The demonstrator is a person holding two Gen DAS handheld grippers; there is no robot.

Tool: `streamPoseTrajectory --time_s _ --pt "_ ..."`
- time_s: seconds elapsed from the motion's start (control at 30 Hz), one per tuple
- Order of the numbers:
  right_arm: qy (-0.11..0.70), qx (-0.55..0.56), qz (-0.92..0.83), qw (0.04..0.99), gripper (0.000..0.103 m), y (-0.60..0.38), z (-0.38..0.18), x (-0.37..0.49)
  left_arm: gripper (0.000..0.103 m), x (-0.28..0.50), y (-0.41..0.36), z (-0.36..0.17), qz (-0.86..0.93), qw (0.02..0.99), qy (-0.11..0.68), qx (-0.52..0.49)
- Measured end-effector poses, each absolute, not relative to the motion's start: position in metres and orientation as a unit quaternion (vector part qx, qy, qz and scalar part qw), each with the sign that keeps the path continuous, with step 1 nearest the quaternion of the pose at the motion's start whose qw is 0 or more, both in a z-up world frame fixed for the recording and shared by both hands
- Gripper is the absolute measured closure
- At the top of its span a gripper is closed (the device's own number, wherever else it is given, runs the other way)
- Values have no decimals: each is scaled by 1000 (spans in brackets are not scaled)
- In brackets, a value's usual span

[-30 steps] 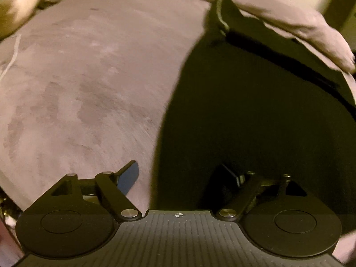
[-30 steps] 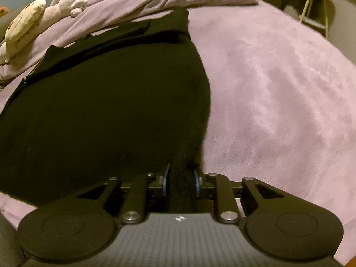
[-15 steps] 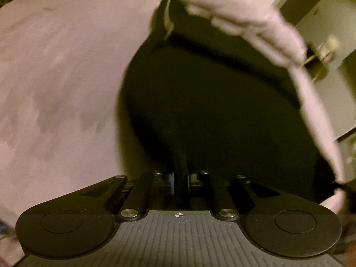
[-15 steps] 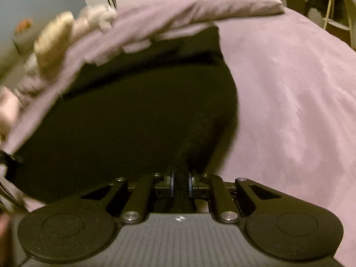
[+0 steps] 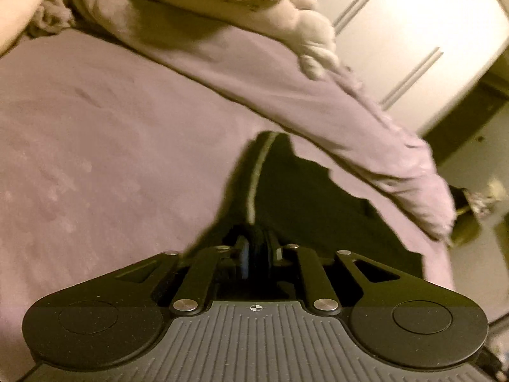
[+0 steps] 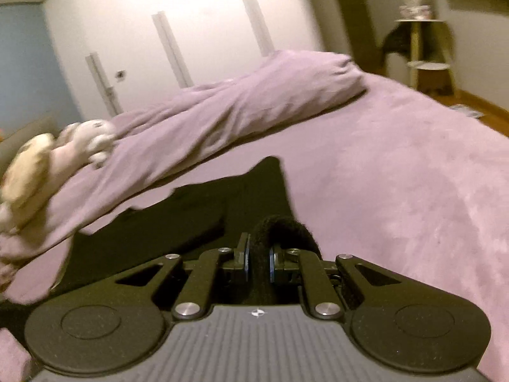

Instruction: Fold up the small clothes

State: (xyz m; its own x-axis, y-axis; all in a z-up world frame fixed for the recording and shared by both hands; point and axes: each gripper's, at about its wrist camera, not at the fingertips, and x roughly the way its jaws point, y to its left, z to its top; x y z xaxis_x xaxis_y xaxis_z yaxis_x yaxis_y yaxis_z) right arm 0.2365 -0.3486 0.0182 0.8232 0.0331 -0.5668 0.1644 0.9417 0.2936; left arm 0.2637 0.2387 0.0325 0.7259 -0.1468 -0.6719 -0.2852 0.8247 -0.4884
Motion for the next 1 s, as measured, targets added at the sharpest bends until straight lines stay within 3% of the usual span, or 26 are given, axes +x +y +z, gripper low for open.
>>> streamPoseTrajectory --time_s 0.03,0.1,0.13,0.2,0.37,0.6,0.8,0.87,1.0 --pt "300 157 -52 939 91 -347 15 242 69 265 238 31 56 885 366 -283" --pt "291 130 -69 945 78 -339 10 242 43 263 237 31 61 891 361 -266" --pt "283 107 -74 950 69 -335 8 237 39 261 234 30 53 895 361 -255" --pt "280 70 -72 955 63 -328 2 225 28 253 229 26 40 901 369 -224" --pt "304 35 -41 951 54 -322 -18 186 22 220 207 3 26 903 393 -172" --pt "347 39 -21 937 54 -303 -49 137 21 199 180 -27 21 881 431 -194" --pt "323 -24 -20 946 53 -297 -38 137 14 207 164 -16 17 899 419 -128" --pt "317 -37 -17 947 41 -301 -35 145 12 215 164 -13 18 905 409 -114" --pt "303 -75 -8 950 29 -307 -32 171 10 239 166 -12 22 912 399 -90"
